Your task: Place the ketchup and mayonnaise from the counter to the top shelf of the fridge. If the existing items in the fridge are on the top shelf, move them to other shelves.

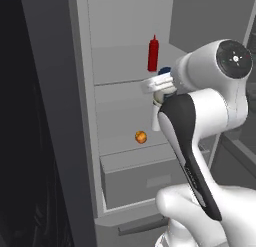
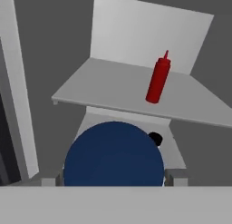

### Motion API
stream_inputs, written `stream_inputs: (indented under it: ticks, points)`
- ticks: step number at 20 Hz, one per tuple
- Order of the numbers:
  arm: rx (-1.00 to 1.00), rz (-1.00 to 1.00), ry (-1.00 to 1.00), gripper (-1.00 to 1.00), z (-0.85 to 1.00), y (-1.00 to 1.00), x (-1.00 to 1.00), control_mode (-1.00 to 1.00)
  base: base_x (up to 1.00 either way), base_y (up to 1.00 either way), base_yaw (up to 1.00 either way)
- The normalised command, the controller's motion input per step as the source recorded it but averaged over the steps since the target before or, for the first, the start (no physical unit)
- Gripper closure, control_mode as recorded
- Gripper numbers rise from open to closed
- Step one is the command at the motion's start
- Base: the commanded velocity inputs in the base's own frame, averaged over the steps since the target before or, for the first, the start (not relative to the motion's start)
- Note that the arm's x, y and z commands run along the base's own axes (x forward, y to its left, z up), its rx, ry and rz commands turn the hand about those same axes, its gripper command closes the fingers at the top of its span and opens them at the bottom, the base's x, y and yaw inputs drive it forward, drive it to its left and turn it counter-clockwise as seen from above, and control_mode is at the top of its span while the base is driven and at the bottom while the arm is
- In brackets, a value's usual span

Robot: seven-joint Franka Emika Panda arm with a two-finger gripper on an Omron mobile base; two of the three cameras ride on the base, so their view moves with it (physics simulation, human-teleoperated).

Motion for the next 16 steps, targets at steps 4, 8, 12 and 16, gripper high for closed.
stream_inputs:
  ticks: [4, 8, 12, 16]
  points:
    - [0.09, 0.0, -0.02, 1.0, 0.12, 0.0, 0.46, -1.0, 0.0, 0.0, 0.0]
    - [0.12, 0.0, 0.0, 1.0, 0.21, 0.0, 0.39, -1.0, 0.0, 0.0, 0.0]
    - [0.11, 0.0, 0.0, 1.0, 0.15, 0.0, 0.38, -1.0, 0.0, 0.0, 0.0]
    - [0.0, 0.0, 0.0, 1.0, 0.08, 0.0, 0.35, -1.0, 0.0, 0.0, 0.0]
